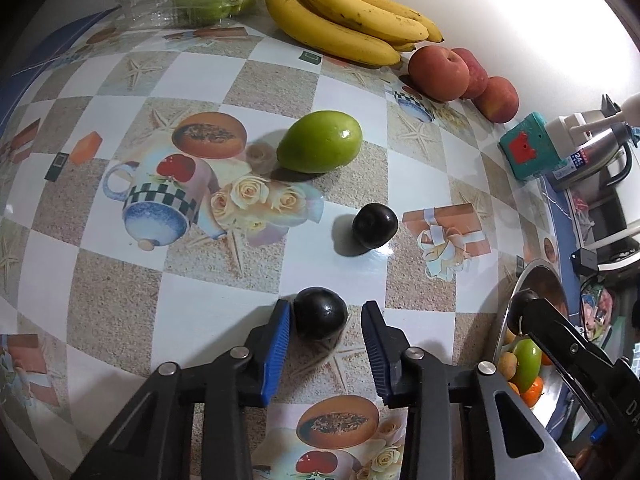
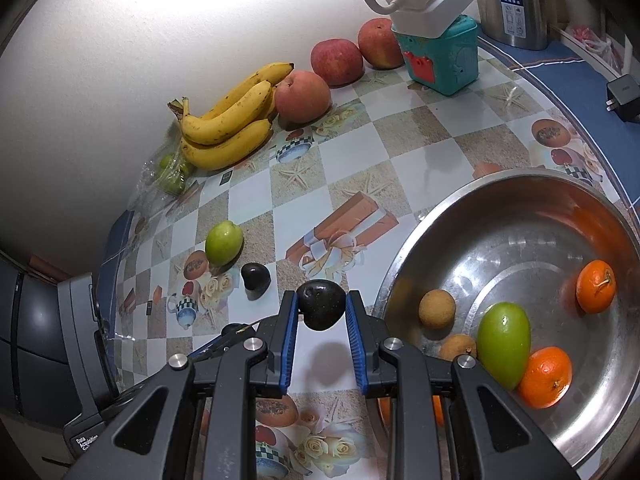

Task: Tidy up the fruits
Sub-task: 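Close the right tool on a dark plum while the left tool closes on another plum, then carry the plum with the right tool while the left tool carries its plum over the tray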

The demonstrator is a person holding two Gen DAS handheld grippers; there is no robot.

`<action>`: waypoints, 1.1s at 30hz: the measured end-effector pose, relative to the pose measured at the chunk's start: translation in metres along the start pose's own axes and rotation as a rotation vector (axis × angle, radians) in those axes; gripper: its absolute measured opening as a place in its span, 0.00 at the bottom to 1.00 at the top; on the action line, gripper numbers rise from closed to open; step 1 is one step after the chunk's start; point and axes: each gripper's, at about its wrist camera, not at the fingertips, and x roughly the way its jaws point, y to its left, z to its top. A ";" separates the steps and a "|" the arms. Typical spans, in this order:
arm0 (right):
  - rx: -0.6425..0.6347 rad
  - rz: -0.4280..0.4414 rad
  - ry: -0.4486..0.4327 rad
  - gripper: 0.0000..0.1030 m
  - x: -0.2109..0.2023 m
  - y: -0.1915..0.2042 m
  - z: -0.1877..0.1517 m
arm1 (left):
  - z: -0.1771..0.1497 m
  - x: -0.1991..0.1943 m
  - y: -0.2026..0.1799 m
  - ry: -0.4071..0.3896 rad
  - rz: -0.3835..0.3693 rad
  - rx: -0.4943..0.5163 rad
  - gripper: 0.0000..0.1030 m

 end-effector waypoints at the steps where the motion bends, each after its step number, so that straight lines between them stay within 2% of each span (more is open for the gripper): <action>1: -0.002 -0.001 0.000 0.24 0.000 0.000 0.000 | 0.000 0.000 0.000 0.000 0.002 0.001 0.36; 9: -0.008 -0.004 0.004 0.24 0.002 0.002 -0.001 | -0.001 -0.002 0.002 -0.004 0.006 -0.009 0.29; 23: 0.001 -0.001 -0.005 0.24 -0.001 -0.001 0.000 | 0.000 -0.010 0.001 -0.016 -0.013 -0.017 0.28; 33: 0.061 -0.011 -0.058 0.24 -0.023 -0.022 0.008 | 0.001 -0.039 -0.015 -0.071 -0.071 0.005 0.28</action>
